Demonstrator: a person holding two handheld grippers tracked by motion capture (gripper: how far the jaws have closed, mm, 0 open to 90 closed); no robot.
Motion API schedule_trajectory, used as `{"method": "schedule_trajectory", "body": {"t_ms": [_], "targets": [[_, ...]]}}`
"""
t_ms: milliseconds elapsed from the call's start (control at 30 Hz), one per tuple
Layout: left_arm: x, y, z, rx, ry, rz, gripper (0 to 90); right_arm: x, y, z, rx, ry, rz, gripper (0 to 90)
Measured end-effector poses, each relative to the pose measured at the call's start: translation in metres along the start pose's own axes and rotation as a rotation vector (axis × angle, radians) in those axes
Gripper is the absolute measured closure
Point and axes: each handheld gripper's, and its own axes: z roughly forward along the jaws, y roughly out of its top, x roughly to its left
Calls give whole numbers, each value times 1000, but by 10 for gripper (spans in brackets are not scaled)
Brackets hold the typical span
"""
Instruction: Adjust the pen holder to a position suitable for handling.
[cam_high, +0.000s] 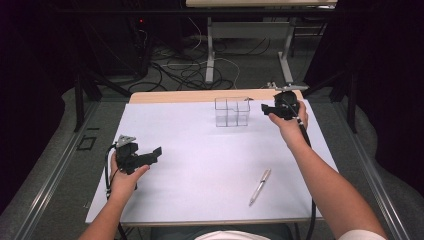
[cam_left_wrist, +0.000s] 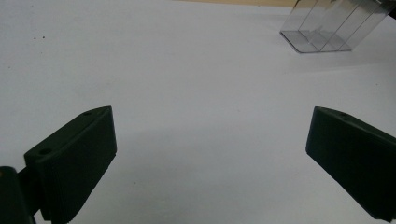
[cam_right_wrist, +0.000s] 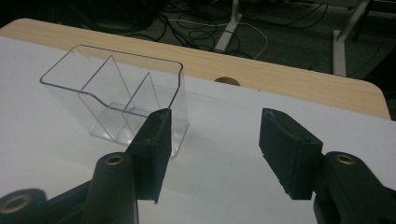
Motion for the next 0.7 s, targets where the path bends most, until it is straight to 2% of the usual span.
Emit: {"method": "schedule_trajectory", "body": {"t_ms": [100, 233, 300, 400, 567, 700], "targets": [[0, 0, 0, 3, 0, -1, 19, 1, 7, 7, 22, -8, 0, 490], [1, -1, 1, 4, 1, -4, 20, 1, 15, 16, 39, 5, -4, 570], [0, -1, 1, 8, -2, -9, 21, 1, 17, 20, 51, 2, 11, 583], [1, -1, 2, 13, -1, 0, 21, 0, 18, 26, 26, 10, 25, 609], [0, -2, 3, 22, 4, -7, 22, 0, 17, 37, 57, -20, 11, 640], [1, -2, 3, 25, 5, -4, 27, -1, 15, 46, 64, -21, 9, 668]]}}
